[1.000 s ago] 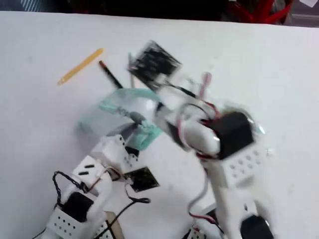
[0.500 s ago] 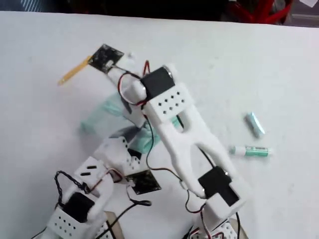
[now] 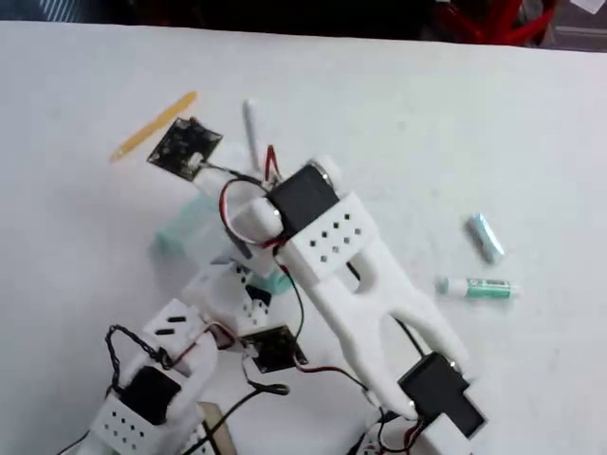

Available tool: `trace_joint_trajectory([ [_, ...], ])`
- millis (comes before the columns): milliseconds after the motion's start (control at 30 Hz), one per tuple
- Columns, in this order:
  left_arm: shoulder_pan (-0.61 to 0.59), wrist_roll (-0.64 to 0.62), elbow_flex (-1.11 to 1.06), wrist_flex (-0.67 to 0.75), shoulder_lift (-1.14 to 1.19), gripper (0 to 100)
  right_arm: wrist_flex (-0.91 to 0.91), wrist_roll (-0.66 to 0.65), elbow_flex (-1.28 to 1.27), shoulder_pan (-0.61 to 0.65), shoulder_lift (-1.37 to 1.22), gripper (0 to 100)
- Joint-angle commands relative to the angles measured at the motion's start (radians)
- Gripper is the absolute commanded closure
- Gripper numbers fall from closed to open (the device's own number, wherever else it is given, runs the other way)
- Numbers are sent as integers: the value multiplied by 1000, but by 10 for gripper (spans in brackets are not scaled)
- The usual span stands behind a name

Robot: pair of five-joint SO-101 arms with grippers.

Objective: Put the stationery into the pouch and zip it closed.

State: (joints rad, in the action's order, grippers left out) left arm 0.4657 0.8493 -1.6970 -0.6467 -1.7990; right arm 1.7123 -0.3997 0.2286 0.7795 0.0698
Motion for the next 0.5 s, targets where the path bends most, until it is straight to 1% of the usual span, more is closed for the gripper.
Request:
trace_joint_trajectory([
  [0,15,-5,2,3,10,976,15,2,-49,12,-28,857],
  [100,15,-5,2,3,10,976,15,-38,-55,-28,-71,912],
  [167,15,-5,2,3,10,976,15,-41,-15,-59,-68,896],
  [300,15,-5,2,3,10,976,15,-40,31,-73,-45,818],
  [467,15,-5,2,3,10,976,15,-43,-51,-74,-64,828],
])
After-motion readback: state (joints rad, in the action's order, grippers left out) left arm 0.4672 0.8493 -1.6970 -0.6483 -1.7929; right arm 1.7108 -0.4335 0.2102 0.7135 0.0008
